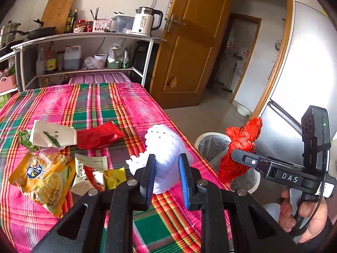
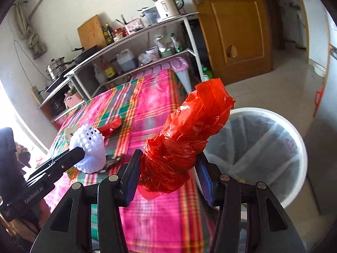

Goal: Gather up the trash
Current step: 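Carry the red bag and white mesh net over the bin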

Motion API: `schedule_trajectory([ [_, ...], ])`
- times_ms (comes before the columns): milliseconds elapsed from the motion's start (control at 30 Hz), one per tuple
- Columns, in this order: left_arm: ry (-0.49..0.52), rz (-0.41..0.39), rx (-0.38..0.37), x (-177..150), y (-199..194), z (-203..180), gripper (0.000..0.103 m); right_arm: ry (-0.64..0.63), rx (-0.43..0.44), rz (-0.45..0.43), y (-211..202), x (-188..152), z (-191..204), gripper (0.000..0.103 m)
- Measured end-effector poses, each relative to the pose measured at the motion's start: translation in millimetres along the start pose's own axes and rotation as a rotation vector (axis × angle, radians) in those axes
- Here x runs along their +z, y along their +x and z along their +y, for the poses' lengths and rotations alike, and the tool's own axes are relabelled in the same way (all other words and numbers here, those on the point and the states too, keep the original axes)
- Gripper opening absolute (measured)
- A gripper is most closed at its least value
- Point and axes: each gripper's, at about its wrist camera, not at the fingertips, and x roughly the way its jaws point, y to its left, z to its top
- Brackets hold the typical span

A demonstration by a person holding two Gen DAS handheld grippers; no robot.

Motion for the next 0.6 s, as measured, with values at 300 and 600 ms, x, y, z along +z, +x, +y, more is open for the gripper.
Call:
schedule_trajectory([
  [300,0.063,0.033,-0.081,5,31,-45,0.023,0.062,-0.076,-0.018,-20,-9,-45,0.051],
  [600,0.111,0.069,-0.147,3,57,-81,0.023,0.116,-0.133,-0.020,-28,-15,-83,0.051],
])
